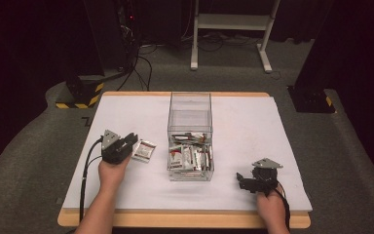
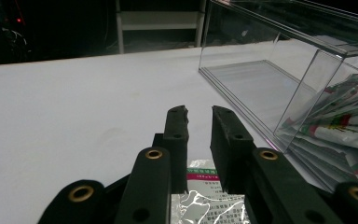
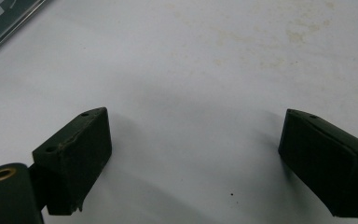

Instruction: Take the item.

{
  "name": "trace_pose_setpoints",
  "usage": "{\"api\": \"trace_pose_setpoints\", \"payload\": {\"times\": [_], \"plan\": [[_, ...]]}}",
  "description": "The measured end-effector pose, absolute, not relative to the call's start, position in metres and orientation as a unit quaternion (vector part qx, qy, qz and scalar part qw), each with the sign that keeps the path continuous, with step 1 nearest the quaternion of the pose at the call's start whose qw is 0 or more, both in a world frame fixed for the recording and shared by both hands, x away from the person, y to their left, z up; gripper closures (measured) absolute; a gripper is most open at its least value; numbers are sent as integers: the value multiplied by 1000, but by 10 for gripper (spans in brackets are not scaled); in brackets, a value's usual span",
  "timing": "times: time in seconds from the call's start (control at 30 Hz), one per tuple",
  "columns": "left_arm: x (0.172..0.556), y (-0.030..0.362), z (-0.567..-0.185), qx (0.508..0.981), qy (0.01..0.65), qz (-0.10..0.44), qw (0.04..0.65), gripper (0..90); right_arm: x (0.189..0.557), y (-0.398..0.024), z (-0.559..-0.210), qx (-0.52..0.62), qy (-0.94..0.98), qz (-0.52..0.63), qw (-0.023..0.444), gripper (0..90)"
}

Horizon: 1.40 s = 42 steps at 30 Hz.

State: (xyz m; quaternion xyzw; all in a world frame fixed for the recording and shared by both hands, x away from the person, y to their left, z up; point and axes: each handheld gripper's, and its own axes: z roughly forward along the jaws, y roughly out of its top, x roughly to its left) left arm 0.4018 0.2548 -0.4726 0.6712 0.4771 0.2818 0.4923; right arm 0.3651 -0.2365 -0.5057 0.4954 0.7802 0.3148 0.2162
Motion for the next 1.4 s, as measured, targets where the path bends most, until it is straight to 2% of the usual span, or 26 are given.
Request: {"api": "trace_pose_setpoints", "payload": {"times": [0.63,1.4], "plan": [[392,257,-466,674,480,275,490,711,366,-237,-506,495,780,316,214,90],[364,269,-463,673,491,273,480,610,366,-238,-505,494,782,317,212,90]]}}
